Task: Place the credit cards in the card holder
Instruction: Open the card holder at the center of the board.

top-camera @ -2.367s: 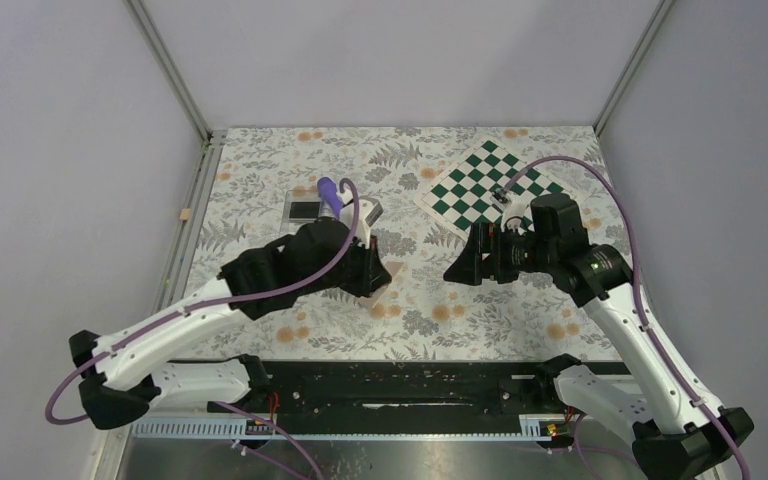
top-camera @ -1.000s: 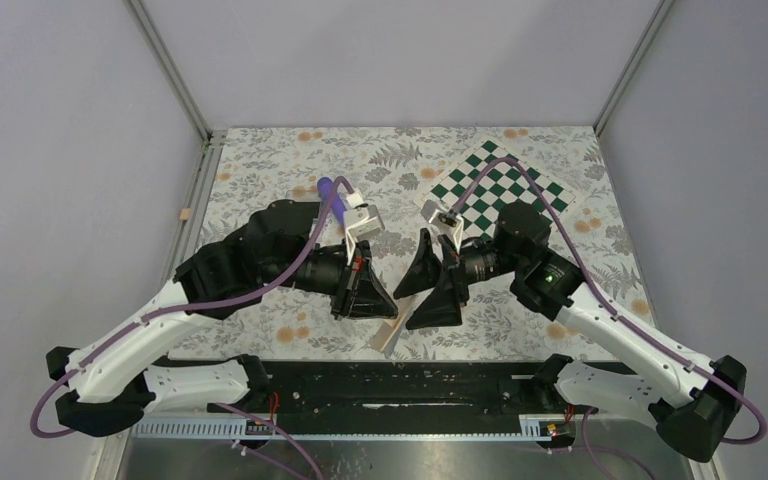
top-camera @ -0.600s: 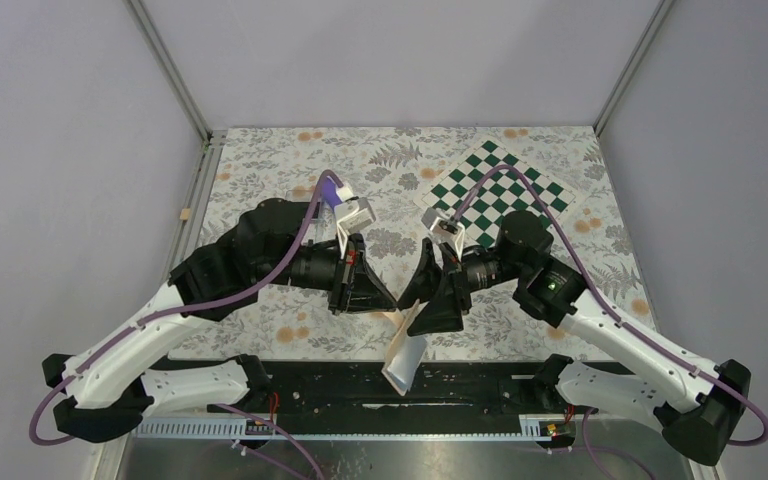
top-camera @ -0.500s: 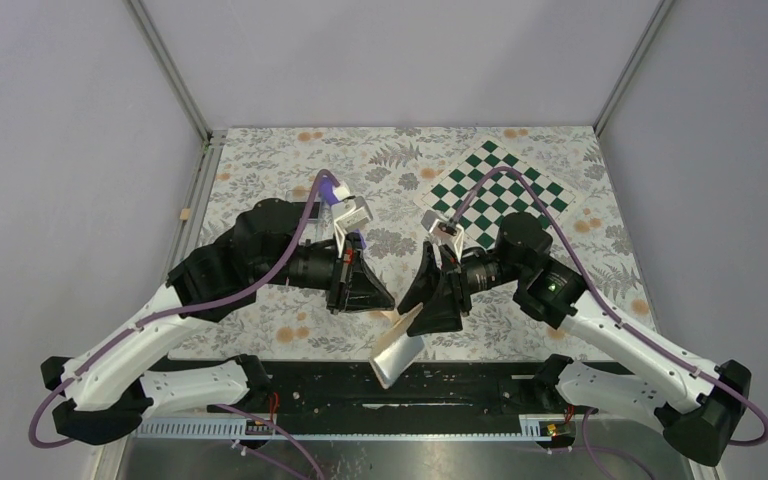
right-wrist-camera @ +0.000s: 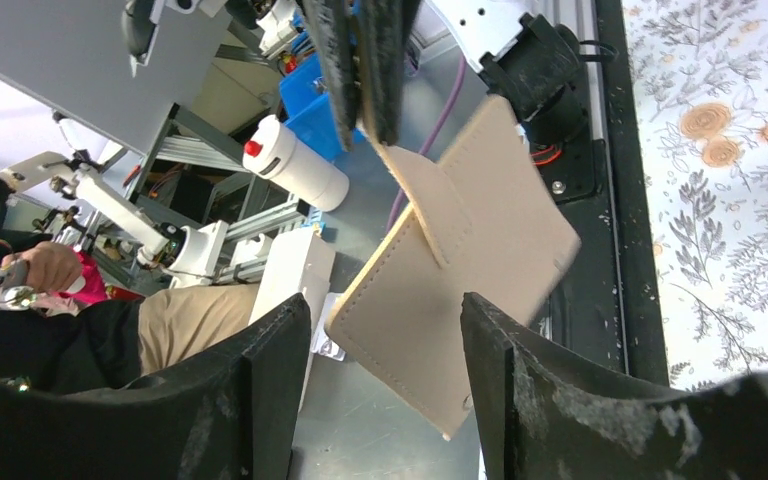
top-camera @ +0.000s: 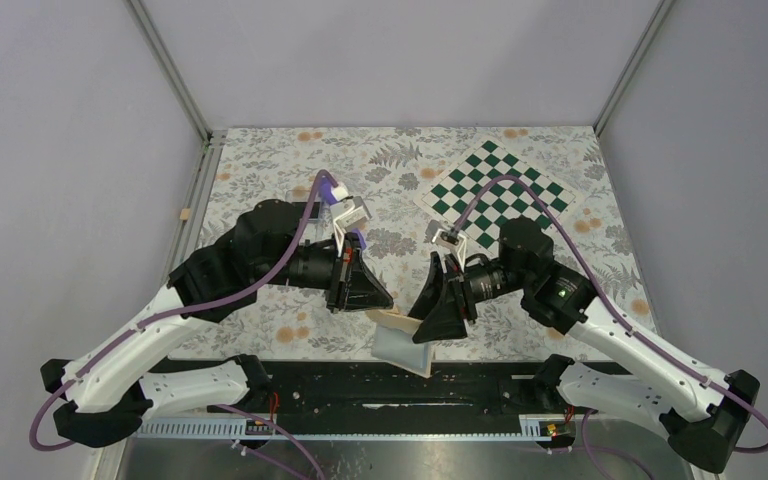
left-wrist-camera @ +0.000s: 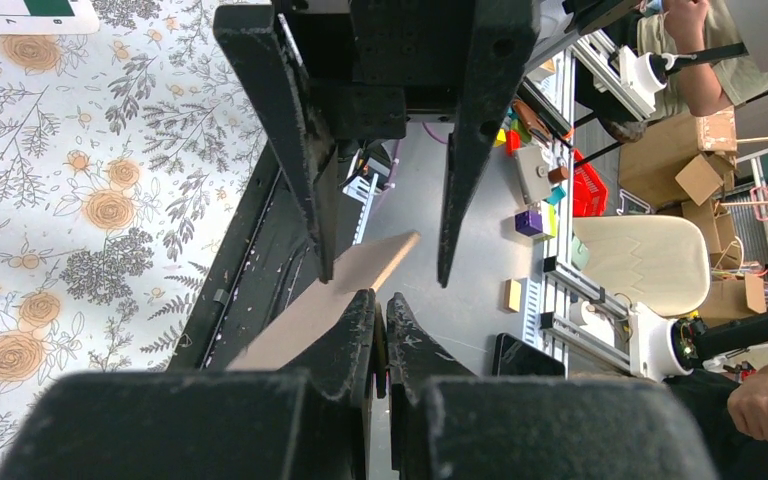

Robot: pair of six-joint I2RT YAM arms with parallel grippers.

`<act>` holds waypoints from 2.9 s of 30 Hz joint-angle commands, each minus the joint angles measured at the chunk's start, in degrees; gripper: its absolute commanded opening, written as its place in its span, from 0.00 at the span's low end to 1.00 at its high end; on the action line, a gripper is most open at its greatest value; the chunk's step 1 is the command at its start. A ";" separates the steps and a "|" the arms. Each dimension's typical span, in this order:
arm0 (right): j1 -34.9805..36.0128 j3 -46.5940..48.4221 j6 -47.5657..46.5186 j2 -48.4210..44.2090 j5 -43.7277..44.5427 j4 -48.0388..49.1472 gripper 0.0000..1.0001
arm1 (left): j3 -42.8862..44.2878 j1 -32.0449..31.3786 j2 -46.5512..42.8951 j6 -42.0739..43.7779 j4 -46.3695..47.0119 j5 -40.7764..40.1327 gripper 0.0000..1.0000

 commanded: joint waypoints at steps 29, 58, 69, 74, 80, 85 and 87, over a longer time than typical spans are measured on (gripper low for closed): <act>3.29 5.90 -6.75 0.25 24.32 -13.26 0.00 | -3.73 1.72 -1.61 -6.04 8.28 -5.47 0.54; -10.94 0.68 12.48 3.49 14.50 -2.82 0.00 | -31.65 11.84 -4.53 -20.93 14.20 -9.95 0.72; -10.94 0.12 13.20 4.11 15.32 -3.19 0.00 | -30.77 10.91 -7.96 -19.65 16.75 -6.03 0.69; -10.92 -0.30 14.60 4.56 13.34 -1.30 0.00 | -31.88 10.88 -10.12 -20.15 21.17 -4.18 0.69; -10.90 -2.09 19.33 4.44 9.89 4.50 0.00 | -33.61 10.87 -8.96 -20.98 28.40 -2.77 0.71; -10.95 -5.15 27.28 4.69 7.95 13.59 0.00 | -34.38 10.91 -9.16 -20.48 34.45 -1.46 0.71; -10.90 -6.34 29.95 4.90 7.66 16.60 0.00 | -34.98 10.86 -9.06 -20.98 36.88 -0.62 0.70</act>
